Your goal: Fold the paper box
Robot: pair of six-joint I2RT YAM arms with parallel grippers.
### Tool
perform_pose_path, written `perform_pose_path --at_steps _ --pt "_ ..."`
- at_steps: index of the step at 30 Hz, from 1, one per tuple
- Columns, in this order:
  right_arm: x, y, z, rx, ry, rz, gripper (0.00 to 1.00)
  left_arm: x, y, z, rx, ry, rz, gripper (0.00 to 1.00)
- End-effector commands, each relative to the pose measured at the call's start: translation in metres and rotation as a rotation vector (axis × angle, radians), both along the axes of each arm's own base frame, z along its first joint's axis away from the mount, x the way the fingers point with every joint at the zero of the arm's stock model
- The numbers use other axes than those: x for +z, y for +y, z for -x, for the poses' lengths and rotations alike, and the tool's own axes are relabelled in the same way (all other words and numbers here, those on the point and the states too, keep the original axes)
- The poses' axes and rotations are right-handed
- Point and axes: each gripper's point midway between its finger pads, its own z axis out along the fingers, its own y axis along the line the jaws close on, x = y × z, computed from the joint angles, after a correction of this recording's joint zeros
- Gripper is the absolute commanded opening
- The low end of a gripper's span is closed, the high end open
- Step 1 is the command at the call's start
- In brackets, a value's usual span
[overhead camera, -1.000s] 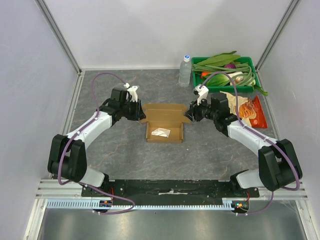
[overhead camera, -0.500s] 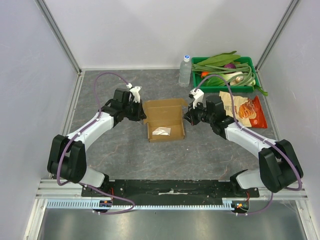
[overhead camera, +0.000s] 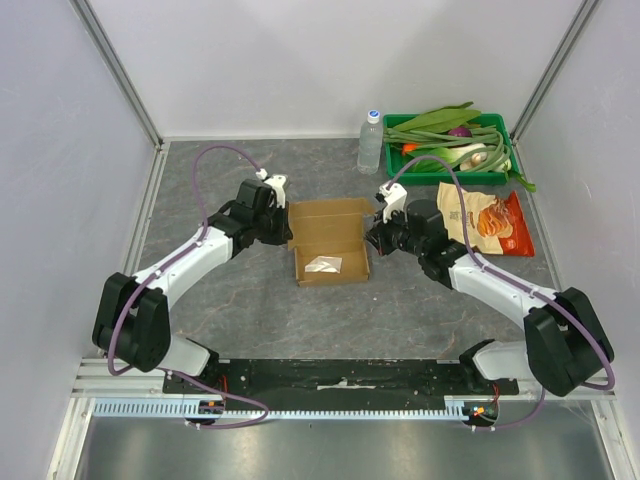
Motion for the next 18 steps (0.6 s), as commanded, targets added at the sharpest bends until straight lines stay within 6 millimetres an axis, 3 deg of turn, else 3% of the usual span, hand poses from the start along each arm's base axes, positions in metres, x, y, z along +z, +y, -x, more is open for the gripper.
perform_pose_path --at_steps 1,2,3,4,6,7,10,14,18 --pt "0.015 -0.003 -0.002 -0.054 -0.049 -0.023 0.0 0.006 0.001 0.005 0.117 0.018 -0.005 0.02" --pt "0.016 -0.006 -0.005 -0.076 -0.048 -0.012 0.0 0.007 -0.003 0.007 0.11 0.007 -0.015 0.02" --pt "0.012 -0.01 -0.004 -0.094 -0.029 0.009 0.07 0.008 -0.001 0.006 0.114 -0.008 -0.033 0.02" --pt "0.012 -0.016 -0.008 -0.128 -0.031 0.032 0.23 0.008 -0.004 0.008 0.1 -0.012 -0.037 0.02" --pt "0.011 -0.022 -0.011 -0.152 -0.022 0.067 0.33 0.009 -0.001 0.006 0.094 -0.033 -0.066 0.02" --pt "0.013 -0.024 -0.013 -0.157 -0.024 0.072 0.43 0.008 -0.001 0.007 0.085 -0.037 -0.075 0.02" --pt "0.018 -0.028 -0.018 -0.147 -0.027 0.072 0.55 0.004 0.003 0.007 0.055 -0.053 -0.124 0.02" --pt "0.031 -0.043 -0.032 -0.173 -0.051 0.077 0.64 0.004 0.005 0.008 0.039 -0.061 -0.161 0.02" --pt "0.037 -0.034 -0.043 -0.08 -0.069 0.09 0.66 0.006 0.002 0.008 0.011 -0.071 -0.163 0.02"
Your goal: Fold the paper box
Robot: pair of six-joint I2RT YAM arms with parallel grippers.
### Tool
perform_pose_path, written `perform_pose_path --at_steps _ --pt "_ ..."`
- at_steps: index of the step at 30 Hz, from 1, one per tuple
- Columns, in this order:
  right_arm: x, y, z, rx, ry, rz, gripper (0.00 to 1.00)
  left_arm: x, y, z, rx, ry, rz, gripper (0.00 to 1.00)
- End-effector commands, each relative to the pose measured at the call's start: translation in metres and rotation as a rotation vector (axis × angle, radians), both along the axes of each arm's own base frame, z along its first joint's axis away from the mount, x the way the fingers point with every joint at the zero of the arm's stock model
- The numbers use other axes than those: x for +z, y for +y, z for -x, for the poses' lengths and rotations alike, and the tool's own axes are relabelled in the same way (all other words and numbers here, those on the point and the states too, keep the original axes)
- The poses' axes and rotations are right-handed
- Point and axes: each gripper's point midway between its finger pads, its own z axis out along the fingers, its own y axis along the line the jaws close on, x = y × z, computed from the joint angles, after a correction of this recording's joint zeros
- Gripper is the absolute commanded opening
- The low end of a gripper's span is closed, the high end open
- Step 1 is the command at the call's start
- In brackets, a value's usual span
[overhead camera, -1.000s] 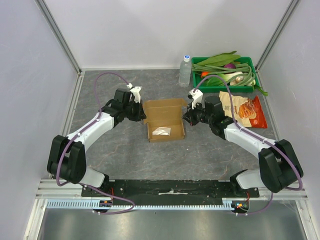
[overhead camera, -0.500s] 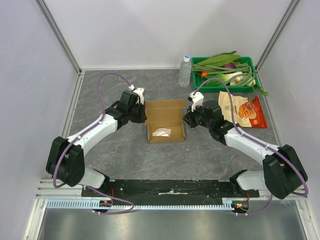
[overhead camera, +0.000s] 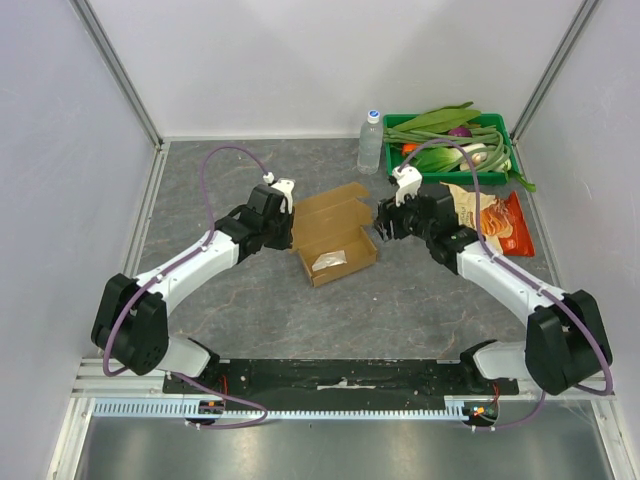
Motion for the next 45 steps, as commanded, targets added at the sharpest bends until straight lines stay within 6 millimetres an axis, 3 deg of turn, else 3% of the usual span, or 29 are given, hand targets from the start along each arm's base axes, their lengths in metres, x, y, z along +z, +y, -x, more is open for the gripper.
perform_pose_path --at_steps 1,2,3,5,11,19,24,27,29,33,34,38,41,45 --pt "0.027 0.011 -0.021 0.096 -0.076 0.015 0.66 0.009 0.0 0.003 -0.052 -0.03 -0.047 0.02" --pt "0.034 0.012 -0.029 0.105 -0.098 0.005 0.66 0.009 -0.002 0.003 -0.062 -0.031 -0.044 0.02" --pt "0.028 0.015 -0.032 0.128 -0.081 0.004 0.66 0.01 -0.003 0.002 -0.066 -0.035 -0.045 0.02" --pt "0.033 0.017 -0.041 0.17 -0.094 -0.023 0.67 0.012 -0.003 0.003 -0.077 -0.036 -0.053 0.02" --pt "0.012 0.03 -0.044 0.283 -0.024 -0.078 0.61 0.023 -0.008 0.001 -0.104 -0.066 -0.047 0.02" --pt "0.001 0.033 -0.029 0.307 0.027 -0.123 0.37 0.02 -0.008 0.002 -0.091 -0.045 -0.054 0.02" --pt "0.01 0.035 -0.02 0.314 0.01 -0.158 0.15 0.023 -0.008 -0.003 -0.05 -0.035 -0.051 0.2" --pt "0.01 0.035 -0.017 0.301 0.009 -0.15 0.04 0.025 -0.011 -0.004 -0.05 -0.03 -0.039 0.19" --pt "0.011 0.037 -0.014 0.294 0.001 -0.142 0.0 0.025 -0.013 -0.005 -0.043 -0.021 -0.032 0.12" --pt "0.024 0.042 -0.01 0.208 -0.045 -0.159 0.0 0.025 -0.019 -0.006 -0.037 -0.003 -0.006 0.04" --pt "0.036 0.046 -0.011 0.17 -0.08 -0.175 0.0 0.026 -0.02 -0.008 -0.02 -0.001 0.005 0.02" --pt "0.051 0.042 -0.02 -0.048 -0.146 -0.178 0.0 0.028 -0.019 -0.016 0.084 0.0 0.021 0.02" --pt "0.049 0.03 -0.029 -0.251 -0.151 -0.199 0.0 0.03 -0.017 -0.025 0.192 -0.031 0.036 0.02" --pt "0.039 0.023 -0.028 -0.37 -0.184 -0.168 0.0 0.035 -0.019 -0.034 0.301 -0.087 0.073 0.02"
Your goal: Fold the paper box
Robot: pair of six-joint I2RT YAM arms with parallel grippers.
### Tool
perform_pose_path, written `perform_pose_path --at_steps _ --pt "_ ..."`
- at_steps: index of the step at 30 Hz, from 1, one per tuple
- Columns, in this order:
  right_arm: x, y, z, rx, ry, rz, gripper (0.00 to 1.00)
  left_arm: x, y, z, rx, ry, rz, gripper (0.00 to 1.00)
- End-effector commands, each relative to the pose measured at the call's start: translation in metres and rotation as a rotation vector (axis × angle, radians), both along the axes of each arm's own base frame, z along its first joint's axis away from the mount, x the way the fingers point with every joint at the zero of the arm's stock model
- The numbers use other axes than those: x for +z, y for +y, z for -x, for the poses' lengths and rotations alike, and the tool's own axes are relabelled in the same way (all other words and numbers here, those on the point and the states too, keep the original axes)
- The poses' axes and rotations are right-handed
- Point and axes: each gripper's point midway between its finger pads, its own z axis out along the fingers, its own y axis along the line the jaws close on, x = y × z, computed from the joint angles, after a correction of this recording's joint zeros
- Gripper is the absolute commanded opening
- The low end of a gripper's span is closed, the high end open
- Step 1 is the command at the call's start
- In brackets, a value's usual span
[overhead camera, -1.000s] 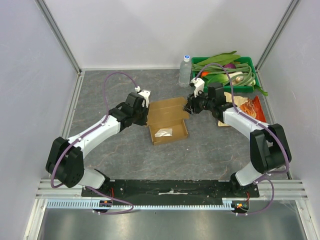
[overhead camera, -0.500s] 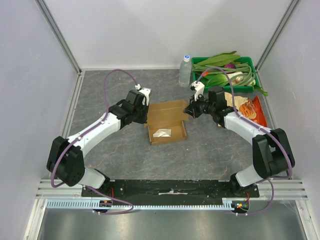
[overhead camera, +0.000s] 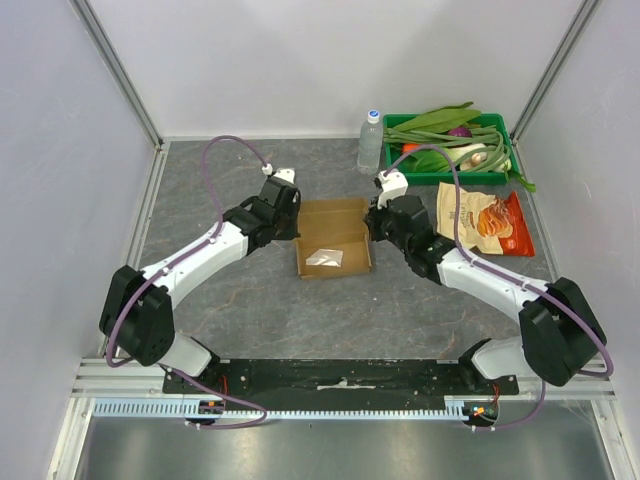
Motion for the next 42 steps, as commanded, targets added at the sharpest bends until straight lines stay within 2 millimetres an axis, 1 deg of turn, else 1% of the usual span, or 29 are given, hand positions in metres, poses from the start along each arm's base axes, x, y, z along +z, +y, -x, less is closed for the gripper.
perform_pose_path --at_steps 1,2,3,4,5,6,7,9,10,12,14,15,16,20,22,23,24,31,34,36,37,39,40,42 --pt "0.03 -0.016 -0.016 -0.268 -0.142 -0.087 0.0 0.018 -0.01 -0.022 0.185 -0.107 0.079 0.02" --pt "0.03 -0.019 -0.016 -0.293 -0.151 -0.086 0.0 0.018 -0.011 -0.022 0.196 -0.118 0.083 0.02" --pt "0.026 -0.028 -0.015 -0.354 -0.151 -0.09 0.0 0.017 -0.016 -0.021 0.197 -0.125 0.087 0.02" --pt "0.027 -0.028 -0.012 -0.375 -0.16 -0.102 0.0 0.015 -0.015 -0.021 0.231 -0.133 0.094 0.02" --pt "0.027 -0.03 -0.011 -0.391 -0.162 -0.108 0.0 0.013 -0.019 -0.019 0.232 -0.131 0.095 0.02" --pt "0.021 -0.039 -0.009 -0.442 -0.164 -0.1 0.0 0.01 -0.02 -0.018 0.241 -0.131 0.093 0.02" --pt "0.025 -0.037 -0.006 -0.445 -0.183 -0.126 0.0 0.003 -0.018 -0.018 0.272 -0.13 0.079 0.02" --pt "0.017 -0.04 -0.001 -0.461 -0.183 -0.131 0.0 0.001 -0.021 -0.015 0.285 -0.144 0.058 0.02" --pt "0.019 -0.043 0.001 -0.488 -0.192 -0.147 0.0 -0.002 -0.017 -0.015 0.305 -0.157 0.032 0.02" --pt "0.012 -0.047 0.004 -0.517 -0.183 -0.148 0.0 -0.006 -0.022 -0.011 0.296 -0.166 0.023 0.02" --pt "0.011 -0.048 0.008 -0.544 -0.185 -0.167 0.0 -0.011 -0.019 -0.009 0.307 -0.171 -0.001 0.02" --pt "0.007 -0.048 0.012 -0.545 -0.185 -0.161 0.0 -0.012 -0.019 -0.008 0.311 -0.171 0.001 0.02" --pt "0.007 -0.045 0.016 -0.544 -0.194 -0.166 0.0 -0.015 -0.017 -0.007 0.324 -0.167 0.004 0.02" --pt "0.004 -0.054 0.028 -0.627 -0.226 -0.148 0.02 -0.018 -0.016 0.0 0.352 -0.173 0.01 0.02" --pt "0.003 -0.055 0.035 -0.627 -0.244 -0.162 0.02 -0.021 -0.014 0.003 0.373 -0.18 0.008 0.02" --pt "-0.002 -0.06 0.039 -0.638 -0.248 -0.149 0.02 -0.021 -0.015 0.007 0.372 -0.184 0.008 0.02" --pt "-0.001 -0.059 0.041 -0.635 -0.253 -0.165 0.02 -0.024 -0.013 0.008 0.382 -0.192 0.003 0.02" --pt "-0.008 -0.058 0.054 -0.641 -0.257 -0.155 0.02 -0.032 -0.014 0.02 0.371 -0.2 -0.002 0.02" --pt "-0.005 -0.055 0.055 -0.639 -0.257 -0.161 0.02 -0.033 -0.013 0.023 0.368 -0.199 -0.001 0.02" --pt "0.002 -0.056 0.053 -0.685 -0.253 -0.161 0.02 -0.03 -0.014 0.024 0.367 -0.204 0.005 0.02" --pt "0.004 -0.057 0.052 -0.698 -0.25 -0.166 0.02 -0.026 -0.014 0.024 0.368 -0.213 0.015 0.02" --pt "0.01 -0.054 0.049 -0.712 -0.249 -0.166 0.02 -0.024 -0.011 0.024 0.374 -0.22 0.013 0.02" --pt "0.017 -0.051 0.047 -0.722 -0.251 -0.189 0.02 -0.021 -0.011 0.025 0.376 -0.228 0.022 0.02" --pt "0.016 -0.053 0.046 -0.739 -0.246 -0.16 0.02 -0.019 -0.009 0.025 0.379 -0.234 0.026 0.02"
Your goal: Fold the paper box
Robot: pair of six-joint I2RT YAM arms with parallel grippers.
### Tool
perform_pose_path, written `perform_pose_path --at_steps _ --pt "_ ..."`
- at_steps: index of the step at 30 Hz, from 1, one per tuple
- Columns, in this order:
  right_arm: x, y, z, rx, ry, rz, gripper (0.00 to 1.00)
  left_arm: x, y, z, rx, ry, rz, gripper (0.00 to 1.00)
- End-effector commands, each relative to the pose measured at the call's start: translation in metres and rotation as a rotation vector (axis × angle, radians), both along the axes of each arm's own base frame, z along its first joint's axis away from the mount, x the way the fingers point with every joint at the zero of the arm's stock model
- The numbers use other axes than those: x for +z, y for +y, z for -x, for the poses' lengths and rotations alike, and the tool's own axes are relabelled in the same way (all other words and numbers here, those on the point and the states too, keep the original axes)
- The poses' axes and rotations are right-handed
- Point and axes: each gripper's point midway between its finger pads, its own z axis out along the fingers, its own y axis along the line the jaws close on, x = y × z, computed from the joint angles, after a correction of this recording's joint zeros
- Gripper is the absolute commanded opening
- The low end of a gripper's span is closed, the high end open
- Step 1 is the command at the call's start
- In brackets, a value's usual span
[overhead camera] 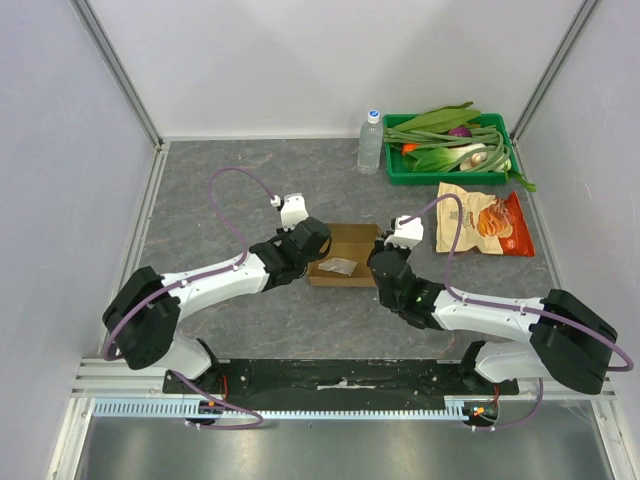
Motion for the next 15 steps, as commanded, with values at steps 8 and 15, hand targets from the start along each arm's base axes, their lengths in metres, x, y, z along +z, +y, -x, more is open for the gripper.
perform_pose_path --at_steps 8,15 --pt "0.013 -0.019 -0.011 -0.196 -0.041 -0.016 0.02 0.002 0.03 0.003 0.1 -0.03 -0.043 0.02" --pt "-0.017 -0.027 0.002 -0.13 -0.026 0.008 0.02 -0.012 0.025 0.008 0.102 -0.013 -0.034 0.02"
